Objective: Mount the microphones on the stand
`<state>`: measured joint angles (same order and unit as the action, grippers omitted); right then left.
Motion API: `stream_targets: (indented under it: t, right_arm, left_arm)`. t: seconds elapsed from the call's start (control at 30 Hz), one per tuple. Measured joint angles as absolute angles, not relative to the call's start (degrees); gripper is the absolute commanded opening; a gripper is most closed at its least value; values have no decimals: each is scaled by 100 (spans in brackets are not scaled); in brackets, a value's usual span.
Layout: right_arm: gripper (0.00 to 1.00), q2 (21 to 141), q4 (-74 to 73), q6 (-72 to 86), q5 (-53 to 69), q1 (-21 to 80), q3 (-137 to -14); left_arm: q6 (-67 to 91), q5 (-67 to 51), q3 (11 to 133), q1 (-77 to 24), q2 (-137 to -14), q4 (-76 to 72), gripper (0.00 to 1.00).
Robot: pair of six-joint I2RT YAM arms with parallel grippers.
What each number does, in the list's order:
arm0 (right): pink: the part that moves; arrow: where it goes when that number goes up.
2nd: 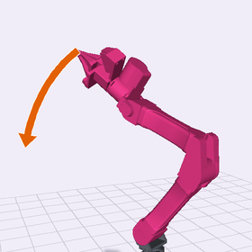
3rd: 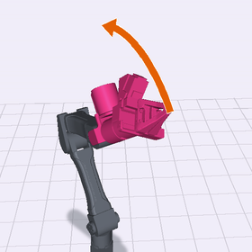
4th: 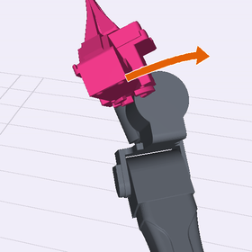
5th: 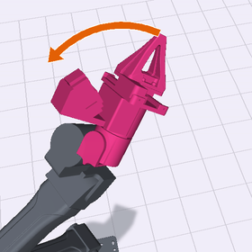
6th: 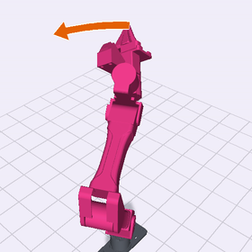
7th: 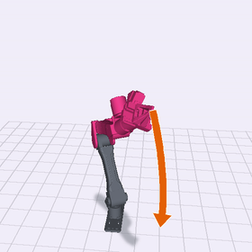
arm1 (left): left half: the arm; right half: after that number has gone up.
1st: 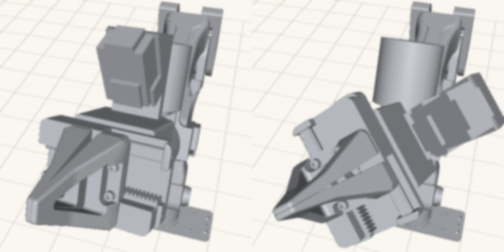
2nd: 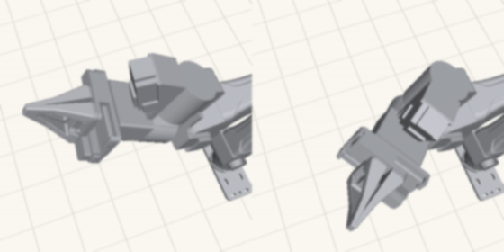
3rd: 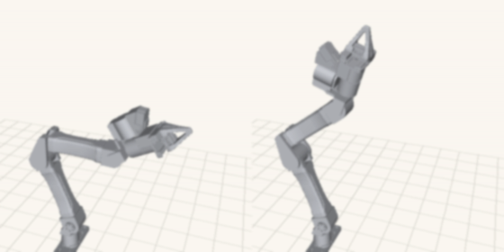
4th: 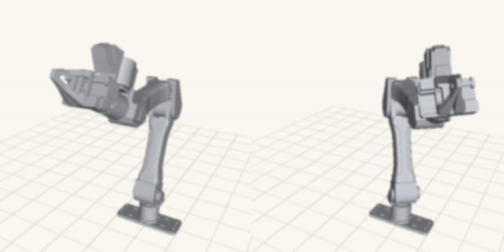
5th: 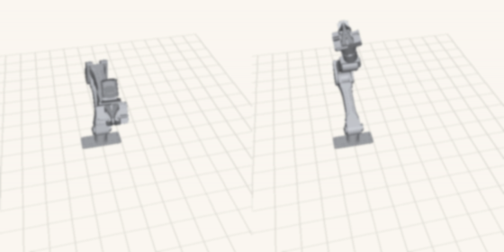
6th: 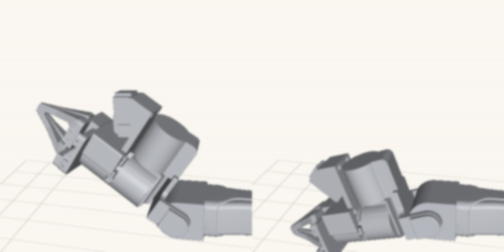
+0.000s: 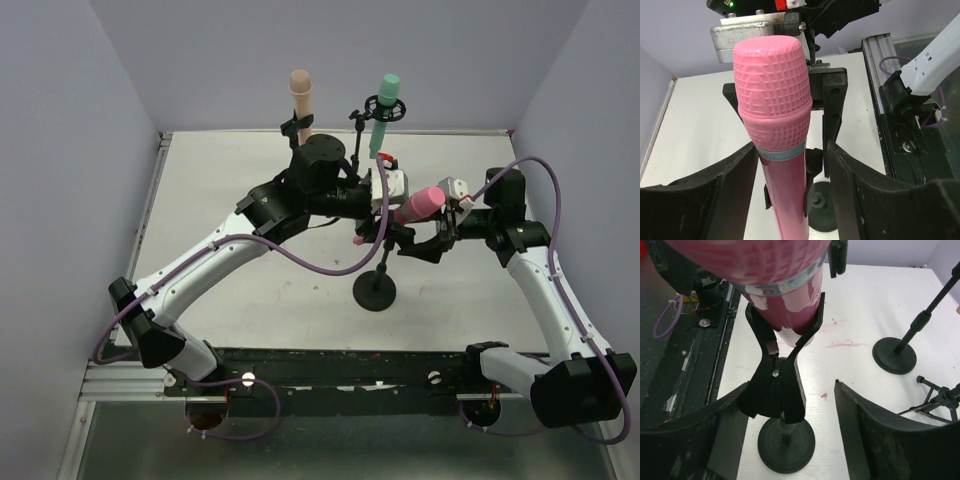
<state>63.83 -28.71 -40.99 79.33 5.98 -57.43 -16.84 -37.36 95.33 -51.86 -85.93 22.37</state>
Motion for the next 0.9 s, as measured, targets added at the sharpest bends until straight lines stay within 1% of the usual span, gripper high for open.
stream_targets:
  t: [0.13,0.23,0.3,0.37,0.4,0.5,0.7,0.73,0.9]
  right_arm:
    - [64,6359,-2842,-4032,7935,598,-5734]
    - [53,6357,-2834,-4007,7937,598,-5732]
    - [44,6357,-2838,-4001,7942,598,-5732]
    - [39,6357,-2840,-3992,7944,598,-5732]
    - [38,6357,-2845,-3981,7940,598,-5732]
    - [35,6355,-2845,-3994,7944,598,-5732]
    - [31,6353,-2860,-3986,7981,598,-5732]
    - [28,6353,-2862,-3975,7983,598,-5732]
    - [20,6353,-2856,-3841,7983,576,-5732]
  left_arm:
    - [-1667,-3734,9546,-5181,-8639,2241,63]
    - [-1664,-3732,9553,-5181,-8641,2246,63]
    - [-1664,-3726,9557,-5179,-8643,2252,61]
    - [-1664,-3710,9557,-5170,-8643,2255,59]
    - [-1662,-3712,9557,-5170,-8643,2257,58]
    - [-1645,-3704,9557,-5170,-8650,2252,47]
    - [-1559,-3660,9535,-5168,-8654,2187,37]
    - [-1505,-3658,9494,-5166,-8652,2099,35]
    - [-1260,-3651,9181,-5144,-8580,1599,29]
